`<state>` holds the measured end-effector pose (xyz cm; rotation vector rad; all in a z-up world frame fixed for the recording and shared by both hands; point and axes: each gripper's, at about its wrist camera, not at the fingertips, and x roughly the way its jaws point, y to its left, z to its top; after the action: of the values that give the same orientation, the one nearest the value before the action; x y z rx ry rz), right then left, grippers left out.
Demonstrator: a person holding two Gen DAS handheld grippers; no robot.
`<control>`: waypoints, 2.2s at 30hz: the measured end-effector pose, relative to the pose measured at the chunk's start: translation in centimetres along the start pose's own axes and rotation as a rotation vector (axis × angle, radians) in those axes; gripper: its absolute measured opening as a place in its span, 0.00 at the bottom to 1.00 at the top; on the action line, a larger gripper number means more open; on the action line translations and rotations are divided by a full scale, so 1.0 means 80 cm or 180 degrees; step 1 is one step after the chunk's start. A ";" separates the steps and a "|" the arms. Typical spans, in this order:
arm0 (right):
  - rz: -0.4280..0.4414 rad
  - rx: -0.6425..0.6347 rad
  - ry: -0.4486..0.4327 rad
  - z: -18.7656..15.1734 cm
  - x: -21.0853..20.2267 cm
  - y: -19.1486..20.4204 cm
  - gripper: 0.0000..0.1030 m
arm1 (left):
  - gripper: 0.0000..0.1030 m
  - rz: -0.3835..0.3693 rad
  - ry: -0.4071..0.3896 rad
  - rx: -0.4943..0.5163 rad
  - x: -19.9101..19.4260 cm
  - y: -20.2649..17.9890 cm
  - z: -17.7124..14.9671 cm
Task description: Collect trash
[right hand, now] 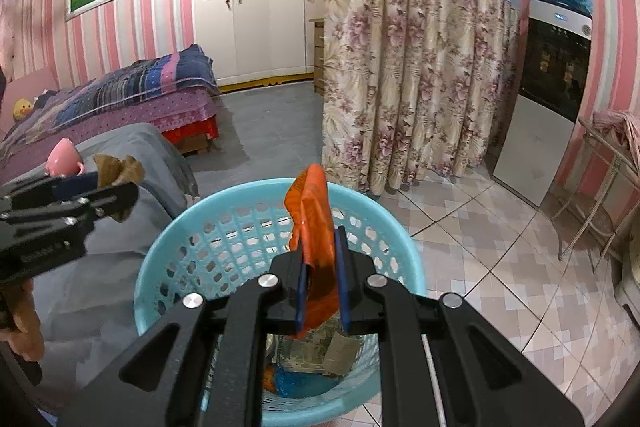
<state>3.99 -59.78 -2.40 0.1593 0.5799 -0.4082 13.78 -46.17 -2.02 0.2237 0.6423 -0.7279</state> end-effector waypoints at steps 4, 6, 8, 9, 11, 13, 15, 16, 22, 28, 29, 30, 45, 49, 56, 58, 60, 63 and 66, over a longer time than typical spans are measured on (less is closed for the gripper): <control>-0.0019 0.0079 0.0036 -0.006 0.004 -0.011 0.12 | 0.53 -0.0073 0.0067 0.0091 0.013 -0.015 0.001; -0.0033 0.0115 0.0042 -0.010 0.002 -0.015 0.12 | 0.64 -0.0064 0.0062 0.0129 0.017 -0.021 0.003; -0.0042 0.0136 0.0048 -0.012 0.001 -0.017 0.12 | 0.78 -0.0010 0.0020 0.0111 0.016 -0.021 0.004; -0.0051 0.0146 0.0053 -0.014 0.000 -0.019 0.12 | 0.79 -0.0014 0.0001 0.0081 0.014 -0.018 0.004; -0.0066 0.0163 0.0066 -0.016 0.001 -0.021 0.12 | 0.82 -0.0040 -0.0010 0.0027 0.012 -0.011 0.005; -0.0072 0.0179 0.0073 -0.019 0.001 -0.021 0.12 | 0.86 0.0019 -0.0038 -0.0011 0.009 -0.005 0.005; -0.0069 0.0194 0.0085 -0.021 0.003 -0.020 0.12 | 0.91 0.0113 -0.0070 -0.0038 0.006 0.003 0.004; -0.0066 0.0192 0.0091 -0.021 0.005 -0.020 0.12 | 0.92 0.0151 -0.0089 -0.0059 0.004 0.006 0.005; -0.0035 0.0145 0.0119 -0.020 0.018 -0.003 0.12 | 0.94 0.0239 -0.0136 -0.0188 -0.004 0.030 0.007; -0.0074 0.0203 0.0130 -0.014 0.037 0.015 0.13 | 0.95 0.0366 -0.0146 -0.0215 -0.014 0.049 0.001; -0.0101 0.0205 0.0130 -0.013 0.041 0.018 0.14 | 0.95 0.0377 -0.0144 -0.0218 -0.016 0.052 0.000; -0.0128 0.0191 0.0149 -0.013 0.046 0.023 0.16 | 0.95 0.0378 -0.0139 -0.0230 -0.019 0.058 -0.002; -0.0151 0.0051 0.0157 -0.009 0.025 0.079 0.96 | 0.95 0.0640 -0.0258 -0.0291 -0.126 0.128 -0.030; -0.0132 0.0049 -0.0017 -0.004 -0.009 0.101 0.96 | 0.95 0.0781 -0.0351 -0.0213 -0.177 0.136 -0.056; 0.0126 0.0064 -0.0350 -0.008 -0.093 0.168 0.96 | 0.95 0.1294 -0.0507 -0.0371 -0.264 0.157 -0.111; 0.0237 0.0022 -0.0408 -0.017 -0.116 0.195 0.96 | 0.95 0.1365 -0.0478 -0.0418 -0.284 0.165 -0.127; 0.0362 -0.0036 -0.0434 -0.028 -0.136 0.221 0.96 | 0.95 0.1387 -0.0425 -0.0471 -0.301 0.172 -0.142; 0.0472 -0.0155 -0.0446 -0.043 -0.158 0.254 0.96 | 0.95 0.1491 -0.0402 -0.0515 -0.326 0.182 -0.169; 0.0547 -0.0253 -0.0485 -0.057 -0.175 0.281 0.96 | 0.95 0.1524 -0.0404 -0.0608 -0.341 0.193 -0.189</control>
<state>0.44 -33.60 2.41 0.0998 0.4277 -0.2277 1.72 -13.80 2.47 0.1452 0.5061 -0.2163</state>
